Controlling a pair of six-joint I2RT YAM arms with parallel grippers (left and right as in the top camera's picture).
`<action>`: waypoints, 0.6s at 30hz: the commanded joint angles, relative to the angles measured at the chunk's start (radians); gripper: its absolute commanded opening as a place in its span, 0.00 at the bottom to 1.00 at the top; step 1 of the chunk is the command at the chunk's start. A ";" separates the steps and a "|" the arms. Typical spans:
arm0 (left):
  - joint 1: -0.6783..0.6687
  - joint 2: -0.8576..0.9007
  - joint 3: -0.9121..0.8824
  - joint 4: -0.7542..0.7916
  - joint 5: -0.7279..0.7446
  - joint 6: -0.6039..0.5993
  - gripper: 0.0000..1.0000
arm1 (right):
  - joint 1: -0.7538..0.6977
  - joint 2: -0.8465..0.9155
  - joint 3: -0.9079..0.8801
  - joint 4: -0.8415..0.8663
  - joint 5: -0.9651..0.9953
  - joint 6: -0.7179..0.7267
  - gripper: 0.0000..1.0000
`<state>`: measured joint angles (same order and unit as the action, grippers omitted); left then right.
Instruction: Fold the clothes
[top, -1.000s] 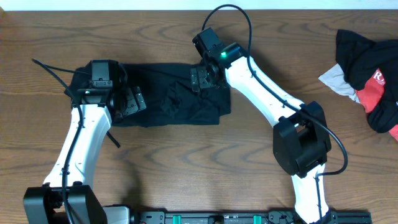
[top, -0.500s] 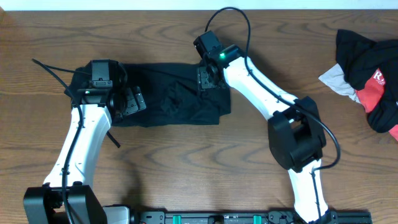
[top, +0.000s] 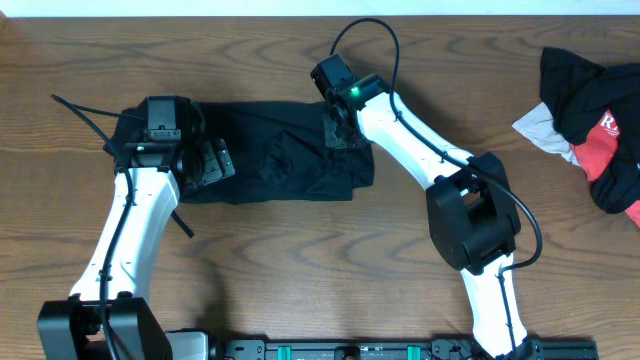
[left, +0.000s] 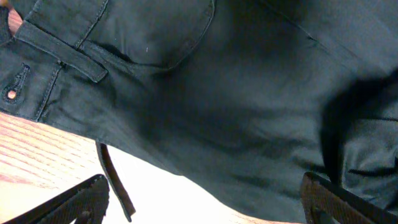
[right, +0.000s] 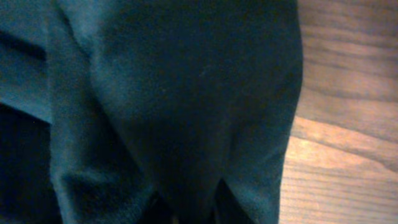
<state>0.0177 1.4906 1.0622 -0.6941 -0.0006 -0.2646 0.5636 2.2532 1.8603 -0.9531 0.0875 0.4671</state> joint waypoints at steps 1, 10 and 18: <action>-0.002 0.009 -0.011 -0.001 -0.012 0.002 0.98 | -0.014 0.010 0.050 -0.050 0.021 0.004 0.01; -0.002 0.009 -0.011 -0.001 -0.012 0.002 0.98 | 0.014 -0.012 0.237 -0.243 -0.036 -0.002 0.01; -0.002 0.010 -0.011 -0.001 -0.012 0.002 0.98 | 0.050 -0.033 0.282 -0.364 -0.122 -0.020 0.01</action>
<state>0.0177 1.4906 1.0622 -0.6933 -0.0006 -0.2646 0.5896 2.2528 2.1197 -1.2972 0.0105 0.4622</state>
